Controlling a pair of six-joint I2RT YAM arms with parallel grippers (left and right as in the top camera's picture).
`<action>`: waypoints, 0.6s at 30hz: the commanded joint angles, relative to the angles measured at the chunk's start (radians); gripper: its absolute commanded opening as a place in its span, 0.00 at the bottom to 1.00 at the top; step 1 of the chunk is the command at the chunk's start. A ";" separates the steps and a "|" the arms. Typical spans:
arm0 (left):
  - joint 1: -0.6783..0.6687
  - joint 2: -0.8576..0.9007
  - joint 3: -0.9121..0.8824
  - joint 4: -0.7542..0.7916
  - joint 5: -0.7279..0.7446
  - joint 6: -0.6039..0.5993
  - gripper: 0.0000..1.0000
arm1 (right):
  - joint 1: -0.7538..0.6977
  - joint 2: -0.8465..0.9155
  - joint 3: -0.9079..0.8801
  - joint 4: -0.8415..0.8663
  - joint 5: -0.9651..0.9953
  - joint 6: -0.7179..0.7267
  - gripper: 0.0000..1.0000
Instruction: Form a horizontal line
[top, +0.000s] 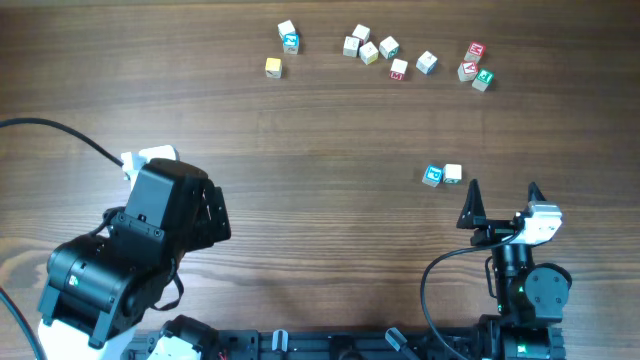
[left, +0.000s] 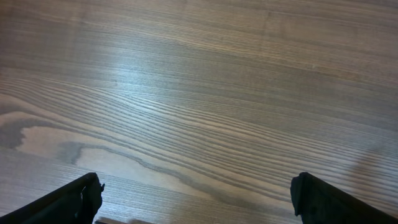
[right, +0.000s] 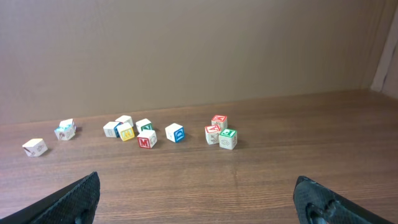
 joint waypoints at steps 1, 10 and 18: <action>0.005 0.002 -0.006 0.000 -0.011 -0.016 1.00 | -0.004 -0.004 -0.001 0.002 -0.009 0.014 1.00; 0.005 0.002 -0.006 0.000 -0.011 -0.016 1.00 | -0.004 -0.004 -0.001 0.002 -0.009 0.014 1.00; 0.005 0.003 -0.006 0.000 -0.011 -0.016 1.00 | -0.004 -0.004 -0.001 0.032 -0.065 0.103 1.00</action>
